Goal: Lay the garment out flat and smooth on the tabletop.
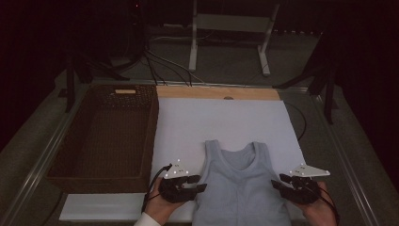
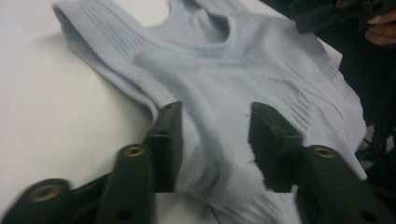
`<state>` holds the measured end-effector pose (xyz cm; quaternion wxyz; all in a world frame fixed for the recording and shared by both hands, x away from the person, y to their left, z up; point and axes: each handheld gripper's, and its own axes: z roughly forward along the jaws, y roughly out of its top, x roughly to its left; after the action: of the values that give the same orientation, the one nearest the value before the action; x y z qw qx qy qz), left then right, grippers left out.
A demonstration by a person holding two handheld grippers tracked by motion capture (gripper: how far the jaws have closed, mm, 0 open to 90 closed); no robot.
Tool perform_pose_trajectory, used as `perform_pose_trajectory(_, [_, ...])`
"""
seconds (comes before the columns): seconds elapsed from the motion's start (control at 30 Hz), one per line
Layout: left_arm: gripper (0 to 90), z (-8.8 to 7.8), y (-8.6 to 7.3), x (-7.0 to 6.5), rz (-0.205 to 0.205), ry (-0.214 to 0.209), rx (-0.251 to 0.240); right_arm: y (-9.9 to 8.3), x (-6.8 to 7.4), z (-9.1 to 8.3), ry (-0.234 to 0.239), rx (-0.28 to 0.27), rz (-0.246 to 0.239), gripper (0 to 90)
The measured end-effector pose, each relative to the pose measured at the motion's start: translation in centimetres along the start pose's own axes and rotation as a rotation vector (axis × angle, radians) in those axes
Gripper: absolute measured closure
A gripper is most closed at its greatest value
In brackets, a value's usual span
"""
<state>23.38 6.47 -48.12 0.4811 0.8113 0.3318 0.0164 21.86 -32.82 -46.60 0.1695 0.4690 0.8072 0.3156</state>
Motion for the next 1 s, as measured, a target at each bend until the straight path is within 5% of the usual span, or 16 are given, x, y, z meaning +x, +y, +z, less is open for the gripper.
perform_pose_trajectory(0.37, [24.1,-0.2,1.3,0.2,0.006,0.075,-0.060,1.2,-0.8,-0.1,-0.004,-0.111,0.071,23.9])
perform_pose_trajectory(1.0, [5.5,0.6,3.1,0.3,0.017,0.082,-0.098,2.5,-1.6,0.3,-0.020,-0.168,0.102,14.7])
